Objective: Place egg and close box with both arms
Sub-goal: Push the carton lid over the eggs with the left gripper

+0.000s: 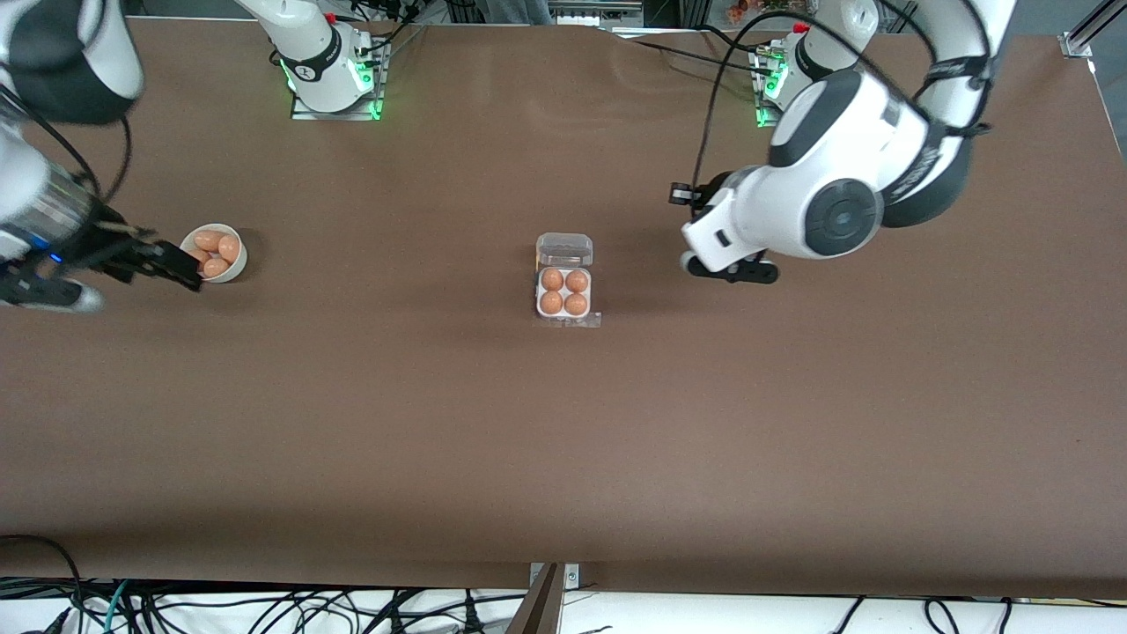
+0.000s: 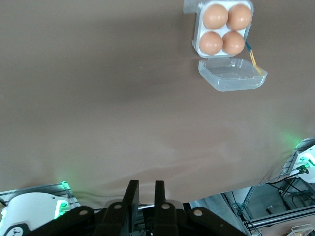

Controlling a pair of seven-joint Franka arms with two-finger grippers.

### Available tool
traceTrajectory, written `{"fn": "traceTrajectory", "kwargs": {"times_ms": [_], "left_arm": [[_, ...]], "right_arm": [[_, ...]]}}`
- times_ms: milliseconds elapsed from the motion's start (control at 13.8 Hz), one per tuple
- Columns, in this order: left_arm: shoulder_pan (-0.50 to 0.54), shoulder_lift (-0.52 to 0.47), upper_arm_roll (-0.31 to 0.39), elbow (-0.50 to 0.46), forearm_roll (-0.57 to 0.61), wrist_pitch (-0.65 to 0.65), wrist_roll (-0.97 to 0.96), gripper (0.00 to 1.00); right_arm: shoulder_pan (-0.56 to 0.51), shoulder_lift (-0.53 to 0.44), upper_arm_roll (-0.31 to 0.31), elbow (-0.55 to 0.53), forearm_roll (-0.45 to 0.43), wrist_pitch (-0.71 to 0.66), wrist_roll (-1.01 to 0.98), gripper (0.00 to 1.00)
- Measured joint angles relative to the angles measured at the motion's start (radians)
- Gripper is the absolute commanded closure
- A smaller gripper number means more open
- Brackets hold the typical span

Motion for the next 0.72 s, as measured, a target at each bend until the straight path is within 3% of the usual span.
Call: {"fn": "traceTrajectory", "kwargs": {"times_ms": [361,722], "left_arm": [[-0.096,0.136,-0.002,0.046,-0.001,0.001,-0.041,0.93],[-0.16,0.22,-0.002,0.06,-0.034,0.042,-0.065,0.93]], "right_arm": [[-0.01,-0.105,0.007,0.019,-0.015,-0.102,-0.033,0.0],[-0.022,-0.111,0.015,0.029,-0.014,-0.127,-0.038,0.0]]}}
